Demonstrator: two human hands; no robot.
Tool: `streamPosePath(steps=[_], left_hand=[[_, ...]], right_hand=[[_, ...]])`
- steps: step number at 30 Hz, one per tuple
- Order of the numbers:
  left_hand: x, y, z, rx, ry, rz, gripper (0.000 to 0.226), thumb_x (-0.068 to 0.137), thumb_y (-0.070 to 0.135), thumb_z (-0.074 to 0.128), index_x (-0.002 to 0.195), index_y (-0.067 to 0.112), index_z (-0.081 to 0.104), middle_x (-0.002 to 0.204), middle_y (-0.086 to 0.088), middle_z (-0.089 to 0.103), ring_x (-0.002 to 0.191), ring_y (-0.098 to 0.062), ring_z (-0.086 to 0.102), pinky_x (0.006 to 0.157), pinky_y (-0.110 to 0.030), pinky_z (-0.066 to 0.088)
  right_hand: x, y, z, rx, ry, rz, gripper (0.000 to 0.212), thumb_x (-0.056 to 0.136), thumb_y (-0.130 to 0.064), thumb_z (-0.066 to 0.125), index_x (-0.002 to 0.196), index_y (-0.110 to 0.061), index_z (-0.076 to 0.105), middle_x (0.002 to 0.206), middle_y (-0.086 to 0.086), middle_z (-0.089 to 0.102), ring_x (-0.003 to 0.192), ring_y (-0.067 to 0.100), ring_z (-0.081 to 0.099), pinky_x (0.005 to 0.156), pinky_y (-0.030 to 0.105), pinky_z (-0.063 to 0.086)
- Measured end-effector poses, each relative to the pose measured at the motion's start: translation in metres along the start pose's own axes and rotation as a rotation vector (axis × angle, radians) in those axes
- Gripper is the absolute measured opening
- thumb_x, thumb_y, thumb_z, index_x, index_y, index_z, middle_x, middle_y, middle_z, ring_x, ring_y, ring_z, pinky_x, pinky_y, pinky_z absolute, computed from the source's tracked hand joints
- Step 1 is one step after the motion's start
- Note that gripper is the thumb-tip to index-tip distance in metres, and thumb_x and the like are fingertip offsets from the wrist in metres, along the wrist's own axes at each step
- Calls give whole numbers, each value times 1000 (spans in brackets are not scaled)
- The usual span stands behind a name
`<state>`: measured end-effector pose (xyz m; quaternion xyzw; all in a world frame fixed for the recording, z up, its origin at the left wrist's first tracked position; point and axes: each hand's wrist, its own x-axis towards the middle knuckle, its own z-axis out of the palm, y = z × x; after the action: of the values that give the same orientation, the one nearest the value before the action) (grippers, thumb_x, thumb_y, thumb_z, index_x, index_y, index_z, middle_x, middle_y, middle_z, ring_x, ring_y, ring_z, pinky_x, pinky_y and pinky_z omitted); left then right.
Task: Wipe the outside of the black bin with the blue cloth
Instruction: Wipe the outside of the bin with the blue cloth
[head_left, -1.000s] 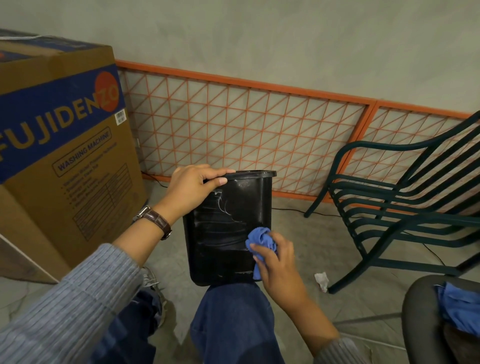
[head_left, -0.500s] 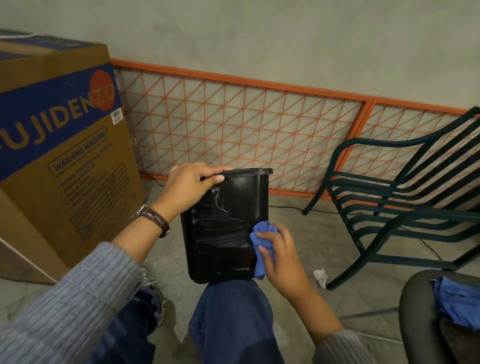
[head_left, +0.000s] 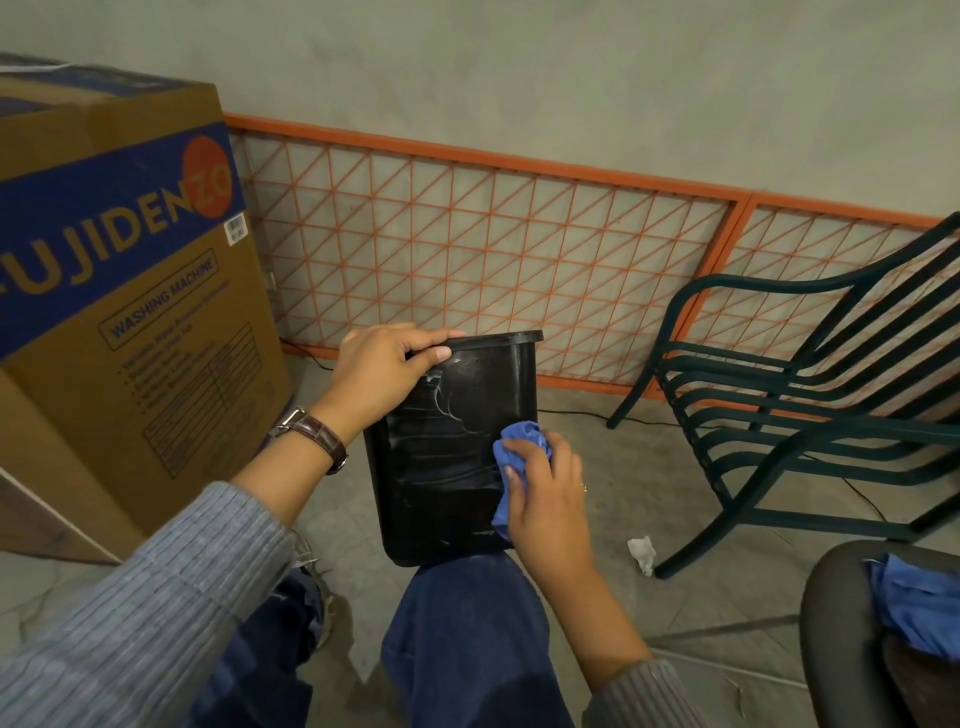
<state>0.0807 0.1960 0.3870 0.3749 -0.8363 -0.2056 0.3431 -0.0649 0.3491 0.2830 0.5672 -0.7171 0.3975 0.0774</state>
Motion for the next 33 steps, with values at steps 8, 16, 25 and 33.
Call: streamPosePath(steps=[8, 16, 25, 33], left_hand=[[1, 3, 1, 39, 15, 2, 26, 88, 39, 57, 113, 40, 63, 97, 12, 69, 97, -8, 59, 92, -44, 42], [0, 3, 4, 95, 36, 14, 28, 89, 41, 53, 116, 39, 61, 105, 13, 68, 102, -7, 59, 94, -43, 39], [-1, 3, 4, 124, 41, 11, 28, 89, 42, 53, 116, 39, 61, 102, 11, 69, 99, -8, 60, 91, -42, 42], [-1, -1, 0, 99, 5, -25, 28, 89, 42, 53, 116, 40, 61, 109, 11, 68, 104, -8, 58, 93, -38, 41]], right_hand=[[-4, -2, 4, -78, -43, -77, 39, 83, -13, 68, 117, -24, 54, 126, 11, 48, 104, 26, 50, 81, 40, 51], [14, -22, 14, -4, 46, 59, 34, 85, -10, 66, 117, -15, 56, 120, 11, 53, 98, 24, 48, 80, 38, 49], [20, -10, 6, -37, 9, -12, 27, 84, -13, 67, 110, -18, 60, 119, 13, 53, 99, 29, 51, 74, 44, 52], [11, -13, 10, -95, -114, -278, 41, 81, -10, 68, 115, -25, 51, 124, 14, 51, 97, 30, 51, 73, 41, 50]])
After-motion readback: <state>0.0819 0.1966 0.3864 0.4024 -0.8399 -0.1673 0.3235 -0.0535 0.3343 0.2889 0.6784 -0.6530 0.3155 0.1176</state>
